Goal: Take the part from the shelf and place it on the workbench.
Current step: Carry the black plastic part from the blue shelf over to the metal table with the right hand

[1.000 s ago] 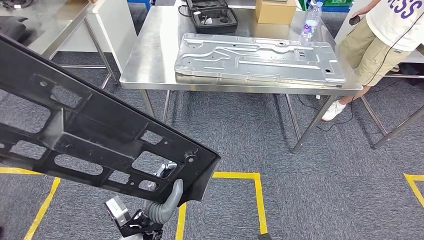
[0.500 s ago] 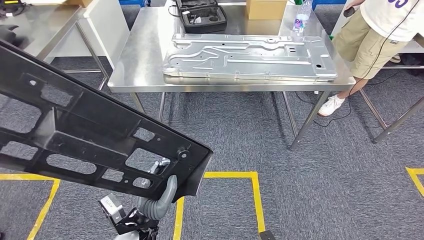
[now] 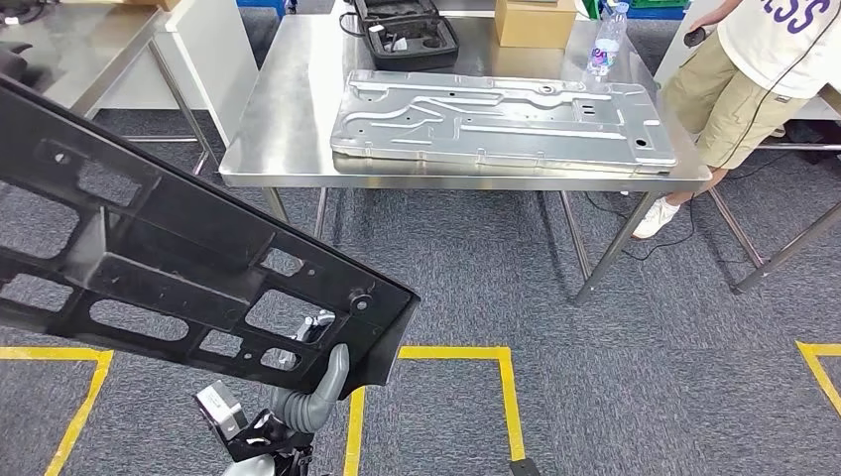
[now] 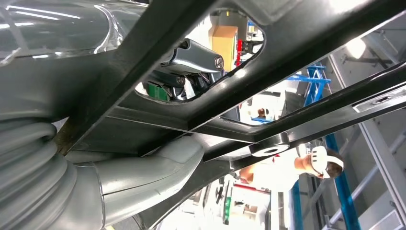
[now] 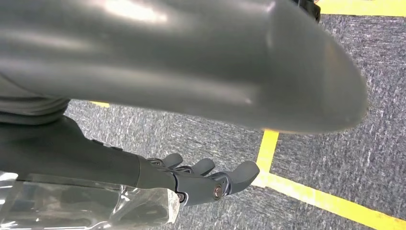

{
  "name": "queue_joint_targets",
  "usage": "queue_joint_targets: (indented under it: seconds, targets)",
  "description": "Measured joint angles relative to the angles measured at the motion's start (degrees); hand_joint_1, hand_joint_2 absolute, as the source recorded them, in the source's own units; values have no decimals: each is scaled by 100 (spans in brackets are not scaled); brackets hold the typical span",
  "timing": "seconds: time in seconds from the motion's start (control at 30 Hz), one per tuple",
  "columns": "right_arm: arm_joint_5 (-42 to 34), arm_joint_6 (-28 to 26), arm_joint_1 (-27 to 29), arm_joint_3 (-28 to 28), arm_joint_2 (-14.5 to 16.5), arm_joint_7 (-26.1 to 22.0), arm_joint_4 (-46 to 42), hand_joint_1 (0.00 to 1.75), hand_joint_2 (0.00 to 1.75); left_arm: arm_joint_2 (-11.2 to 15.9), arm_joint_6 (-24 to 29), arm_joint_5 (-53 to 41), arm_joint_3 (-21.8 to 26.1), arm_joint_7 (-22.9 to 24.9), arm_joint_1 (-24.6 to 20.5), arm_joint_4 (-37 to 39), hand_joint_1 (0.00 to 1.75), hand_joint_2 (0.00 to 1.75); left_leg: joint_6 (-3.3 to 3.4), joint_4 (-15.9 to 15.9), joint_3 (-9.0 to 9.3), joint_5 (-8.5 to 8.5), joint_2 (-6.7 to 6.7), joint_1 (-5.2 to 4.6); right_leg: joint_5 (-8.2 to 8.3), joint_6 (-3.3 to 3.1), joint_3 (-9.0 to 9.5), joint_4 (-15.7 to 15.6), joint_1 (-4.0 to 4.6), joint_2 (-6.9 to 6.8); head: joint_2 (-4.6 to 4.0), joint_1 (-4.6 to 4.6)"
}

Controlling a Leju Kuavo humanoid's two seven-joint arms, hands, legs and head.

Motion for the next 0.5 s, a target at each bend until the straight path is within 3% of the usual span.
queue_joint_targets:
  seconds: [0.07, 0.1, 0.17, 0.27, 0.33, 0.4, 0.43, 0.47, 0.5]
  targets:
    - [4, 0, -5, 0, -2, 2, -1, 0, 0, 0, 0, 0, 0, -1, -3, 0, 175, 175, -52, 2, 88, -72, -5, 6, 472, 14, 373, -855, -17, -42, 0, 3]
    - [6, 0, -9, 0, -2, 2, -1, 0, 0, 0, 1, -1, 1, -1, -7, 0, 175, 175, -85, 6, 120, -112, -6, -2, 621, -1, 543, -1225, -13, -57, 0, 3]
    - [8, 0, -13, 0, -1, 2, -2, 0, 0, 0, 2, -2, 1, -1, -14, 0, 175, 175, -149, -1, 146, -166, -3, -22, 676, -61, 687, -1541, 12, -67, 0, 0]
    - [10, -1, -13, 0, -2, 2, -2, 0, 0, 0, 2, -9, 2, -3, -20, -1, 175, 175, -241, 43, 138, -244, 4, 5, 637, -193, 710, -1569, 27, -48, 0, -9]
    - [11, -2, -20, -1, -7, 1, -1, 0, 0, 0, 2, -17, 4, -6, -26, -2, 175, 175, -279, 543, -93, -476, 3, 22, 604, -277, 771, -1590, 22, -45, 0, -23]
    - [11, -2, -21, -2, -11, 0, 0, 0, 0, 1, 3, -19, 4, -7, -18, -2, 175, 175, -289, 1431, -584, -776, 2, 21, 547, -325, 823, -1589, 43, -38, 0, -33]
    - [10, -2, -17, -2, -11, 1, 0, 0, 0, 2, 3, -19, 4, -7, -10, -2, 175, 175, -289, 1766, -812, -835, 1, 19, 517, -334, 854, -1589, 56, -31, 0, -34]
    - [9, -2, -11, -2, -10, 1, -1, 0, 0, 2, 4, -19, 4, -7, -4, -2, 175, 175, -283, 1884, -943, -775, 1, 17, 485, -336, 894, -1588, 66, -22, 0, -34]
    - [8, -2, -5, -1, -10, 1, -1, 0, 0, 2, 7, -19, 4, -7, -2, -2, 175, 175, -268, 1755, -954, -602, 1, 12, 448, -334, 945, -1589, 76, -10, 0, -36]
